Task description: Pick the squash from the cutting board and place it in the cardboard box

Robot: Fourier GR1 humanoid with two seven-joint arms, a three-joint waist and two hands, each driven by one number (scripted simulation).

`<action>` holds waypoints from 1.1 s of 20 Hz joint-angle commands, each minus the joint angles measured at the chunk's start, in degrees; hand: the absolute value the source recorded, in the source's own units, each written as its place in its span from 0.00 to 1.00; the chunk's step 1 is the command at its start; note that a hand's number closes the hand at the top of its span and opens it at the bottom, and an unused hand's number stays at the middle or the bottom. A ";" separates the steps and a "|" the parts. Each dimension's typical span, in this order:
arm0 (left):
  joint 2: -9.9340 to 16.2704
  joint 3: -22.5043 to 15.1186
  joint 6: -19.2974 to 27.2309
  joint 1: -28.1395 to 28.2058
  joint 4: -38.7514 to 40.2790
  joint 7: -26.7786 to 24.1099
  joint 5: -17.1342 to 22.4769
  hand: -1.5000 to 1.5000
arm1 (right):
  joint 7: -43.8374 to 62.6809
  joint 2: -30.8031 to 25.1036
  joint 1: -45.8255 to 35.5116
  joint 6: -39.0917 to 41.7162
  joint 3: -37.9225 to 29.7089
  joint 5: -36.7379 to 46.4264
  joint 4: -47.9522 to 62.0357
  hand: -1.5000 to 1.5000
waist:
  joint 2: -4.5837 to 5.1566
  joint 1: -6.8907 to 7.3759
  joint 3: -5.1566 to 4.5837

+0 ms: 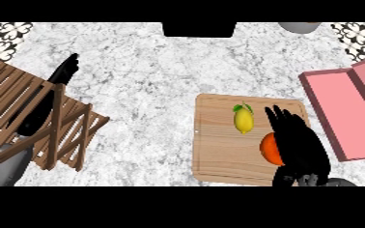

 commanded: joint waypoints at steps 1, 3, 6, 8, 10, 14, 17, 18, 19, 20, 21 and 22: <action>-4.86 -3.16 1.20 -1.49 -6.60 2.97 -0.88 0.50 | 1.69 2.06 0.74 0.90 0.10 1.34 0.18 0.00 | -0.52 -0.60 0.62; -4.58 -2.57 -0.37 -1.55 -5.52 1.59 -0.68 0.50 | -0.45 3.51 1.18 -1.21 0.93 2.94 4.80 0.00 | -0.40 -0.44 0.63; -5.49 -2.17 -0.88 -1.02 -3.66 -0.86 -1.52 0.50 | -1.60 2.53 1.64 -1.25 -0.56 3.97 6.01 0.00 | -0.35 -0.68 0.61; -5.01 -1.06 0.31 0.12 -7.81 1.61 -1.29 0.50 | 1.11 1.73 2.97 1.13 -0.86 4.41 2.99 0.00 | -0.57 -0.53 0.62; -5.22 -1.15 -0.88 -2.48 -4.57 1.17 -2.31 0.50 | -1.33 3.42 3.12 -2.23 -0.01 6.94 7.24 0.00 | -0.38 -0.75 0.63; -7.65 -2.36 0.23 0.22 -5.34 0.66 -4.09 0.50 | -4.36 2.80 3.46 -1.40 -3.31 4.37 7.49 0.00 | -0.40 -0.70 0.62; -4.69 1.63 -2.50 -0.83 -4.79 0.32 -2.32 0.50 | -7.33 4.70 5.93 -5.15 -1.42 7.16 11.41 0.00 | -0.40 -0.62 0.63; -5.68 0.02 -1.92 0.51 -8.04 3.15 -2.49 0.50 | -9.11 3.01 7.33 -5.06 -1.32 6.87 10.22 0.00 | -0.52 -0.56 0.65; -8.60 -1.48 -0.27 -0.59 -4.36 0.23 -4.68 0.50 | -9.22 5.19 1.98 -3.30 -2.24 6.51 13.31 1.00 | -0.30 -0.45 0.62; -6.86 -0.59 -1.44 -0.78 -6.85 2.92 -3.68 0.50 | -12.14 1.29 3.84 -2.10 -2.33 5.88 9.54 1.00 | -0.49 -0.61 0.63; -7.71 -0.99 -0.40 0.09 -7.77 2.73 -4.29 0.50 | -15.87 1.58 3.35 -5.01 -1.86 7.05 13.12 1.00 | -0.44 -0.25 0.68; -6.86 -0.05 -2.06 -3.27 -7.63 5.57 -2.83 0.50 | -14.68 3.24 0.77 -5.62 -1.53 8.83 13.54 1.00 | -0.43 -0.26 0.69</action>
